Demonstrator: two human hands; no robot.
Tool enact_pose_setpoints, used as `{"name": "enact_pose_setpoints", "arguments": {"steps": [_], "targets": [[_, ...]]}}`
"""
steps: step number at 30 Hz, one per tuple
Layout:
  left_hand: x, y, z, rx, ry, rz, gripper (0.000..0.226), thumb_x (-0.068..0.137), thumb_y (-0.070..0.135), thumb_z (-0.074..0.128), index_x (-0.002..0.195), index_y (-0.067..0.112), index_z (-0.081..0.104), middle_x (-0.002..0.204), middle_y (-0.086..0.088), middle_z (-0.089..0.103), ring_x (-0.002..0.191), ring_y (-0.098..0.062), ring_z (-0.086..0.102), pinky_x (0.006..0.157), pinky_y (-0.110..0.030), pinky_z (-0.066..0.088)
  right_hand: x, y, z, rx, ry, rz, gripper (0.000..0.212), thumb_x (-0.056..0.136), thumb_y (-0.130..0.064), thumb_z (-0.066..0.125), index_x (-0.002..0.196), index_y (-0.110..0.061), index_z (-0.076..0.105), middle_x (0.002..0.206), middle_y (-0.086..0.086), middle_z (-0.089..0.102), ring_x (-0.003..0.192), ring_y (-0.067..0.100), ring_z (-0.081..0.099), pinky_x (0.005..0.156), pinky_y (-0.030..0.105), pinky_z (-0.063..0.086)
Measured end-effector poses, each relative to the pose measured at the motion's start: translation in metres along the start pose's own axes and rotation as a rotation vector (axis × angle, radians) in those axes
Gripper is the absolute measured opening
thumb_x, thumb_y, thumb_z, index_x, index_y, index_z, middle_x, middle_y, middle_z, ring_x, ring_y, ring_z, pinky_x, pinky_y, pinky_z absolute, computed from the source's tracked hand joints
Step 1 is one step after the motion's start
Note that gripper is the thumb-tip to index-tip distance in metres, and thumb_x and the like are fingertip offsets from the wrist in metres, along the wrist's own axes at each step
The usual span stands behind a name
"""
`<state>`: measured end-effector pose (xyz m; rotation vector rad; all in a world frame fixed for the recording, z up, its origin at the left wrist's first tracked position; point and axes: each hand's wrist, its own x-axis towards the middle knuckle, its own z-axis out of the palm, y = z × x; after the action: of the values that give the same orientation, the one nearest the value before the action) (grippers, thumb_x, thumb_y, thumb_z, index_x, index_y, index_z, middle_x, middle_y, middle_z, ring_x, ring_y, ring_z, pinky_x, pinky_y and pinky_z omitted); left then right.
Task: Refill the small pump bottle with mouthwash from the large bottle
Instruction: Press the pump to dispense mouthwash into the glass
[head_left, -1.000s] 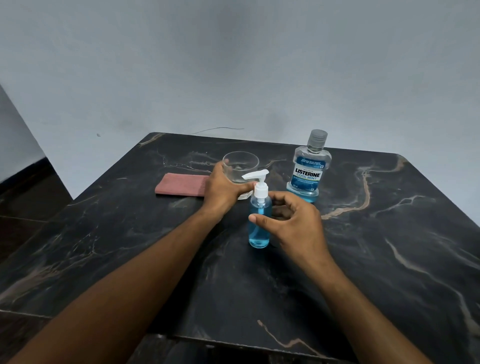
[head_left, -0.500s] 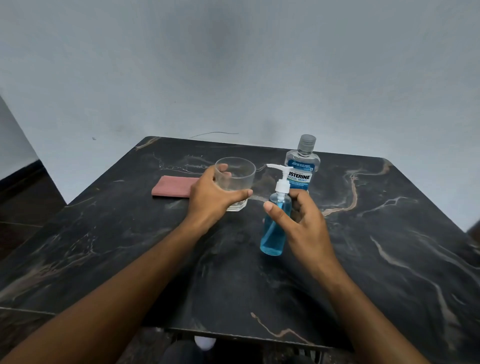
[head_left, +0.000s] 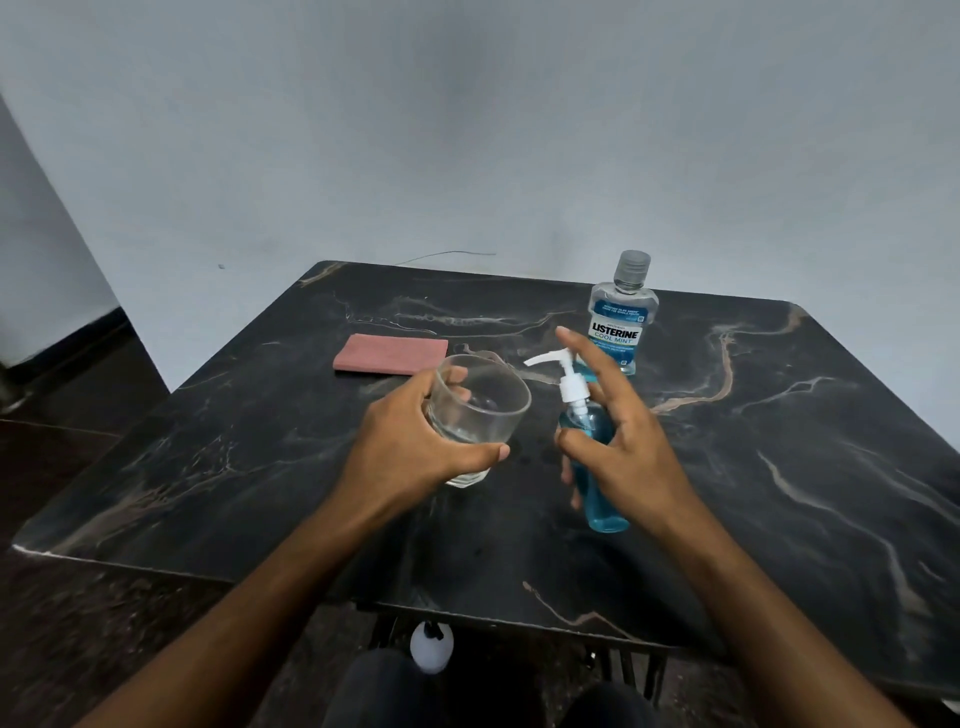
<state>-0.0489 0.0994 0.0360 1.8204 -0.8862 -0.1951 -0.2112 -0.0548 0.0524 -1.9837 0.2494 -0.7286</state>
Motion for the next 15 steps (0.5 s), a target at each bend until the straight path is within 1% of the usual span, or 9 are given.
{"name": "enact_pose_setpoints", "arguments": {"steps": [2,3,5,8,10,12,14,15], "targets": [[-0.002,0.002,-0.001,0.022,-0.009,0.018,0.073,0.050,0.045,0.098,0.115,0.040,0.065,0.101,0.024,0.073,0.093,0.016,0.066,0.075,-0.001,0.047,0.001,-0.001,0.000,-0.060,-0.012,-0.044,0.093,0.080,0.002,0.063,0.142,-0.061,0.033,0.098,-0.013,0.067,0.053,0.019,0.065,0.049,0.028,0.057],[-0.002,0.003,-0.002,0.032,-0.014,0.026,0.074,0.049,0.047,0.097,0.115,0.041,0.064,0.101,0.025,0.073,0.094,0.016,0.065,0.076,0.000,0.046,0.001,0.000,0.000,-0.100,-0.016,-0.073,0.093,0.079,0.000,0.065,0.142,-0.060,0.032,0.095,-0.019,0.067,0.053,0.014,0.065,0.050,0.023,0.056],[-0.003,0.004,-0.002,0.048,-0.026,0.028,0.077,0.047,0.053,0.094,0.116,0.043,0.062,0.102,0.025,0.072,0.096,0.016,0.064,0.076,0.000,0.047,0.004,-0.001,0.002,-0.190,-0.020,-0.117,0.089,0.080,-0.007,0.069,0.142,-0.059,0.032,0.094,-0.029,0.063,0.057,0.006,0.064,0.053,0.018,0.055],[-0.004,0.003,-0.002,0.042,-0.028,0.016,0.081,0.042,0.060,0.089,0.116,0.041,0.064,0.101,0.024,0.073,0.094,0.013,0.067,0.077,-0.004,0.050,0.007,-0.005,0.004,-0.284,-0.025,-0.150,0.078,0.080,-0.016,0.067,0.137,-0.057,0.035,0.092,-0.035,0.058,0.062,0.002,0.063,0.052,0.011,0.050],[-0.004,0.002,-0.002,0.053,-0.031,0.018,0.083,0.041,0.061,0.088,0.118,0.040,0.065,0.101,0.023,0.073,0.094,0.012,0.067,0.078,-0.006,0.051,0.008,-0.009,0.006,-0.320,-0.025,-0.160,0.071,0.077,-0.021,0.064,0.132,-0.057,0.035,0.094,-0.038,0.055,0.071,-0.001,0.062,0.057,0.006,0.046],[-0.004,0.002,-0.004,0.063,-0.037,0.021,0.085,0.041,0.062,0.088,0.119,0.039,0.064,0.102,0.023,0.073,0.094,0.012,0.067,0.077,-0.005,0.051,0.009,-0.010,0.007,-0.358,-0.027,-0.159,0.065,0.077,-0.030,0.061,0.131,-0.054,0.034,0.101,-0.046,0.050,0.084,-0.009,0.060,0.060,0.003,0.044],[-0.004,0.002,-0.005,0.067,-0.044,0.024,0.086,0.041,0.063,0.087,0.121,0.039,0.064,0.103,0.023,0.073,0.095,0.013,0.067,0.076,-0.003,0.050,0.010,-0.009,0.008,-0.397,-0.033,-0.144,0.065,0.078,-0.034,0.062,0.131,-0.054,0.030,0.104,-0.052,0.045,0.096,-0.013,0.055,0.062,0.005,0.044],[-0.004,0.003,-0.005,0.066,-0.045,0.024,0.087,0.041,0.062,0.087,0.122,0.038,0.064,0.103,0.023,0.073,0.095,0.014,0.066,0.076,-0.002,0.049,0.010,-0.008,0.008,-0.412,-0.037,-0.138,0.066,0.079,-0.032,0.064,0.131,-0.054,0.029,0.102,-0.052,0.045,0.100,-0.014,0.052,0.065,0.006,0.044]]}}
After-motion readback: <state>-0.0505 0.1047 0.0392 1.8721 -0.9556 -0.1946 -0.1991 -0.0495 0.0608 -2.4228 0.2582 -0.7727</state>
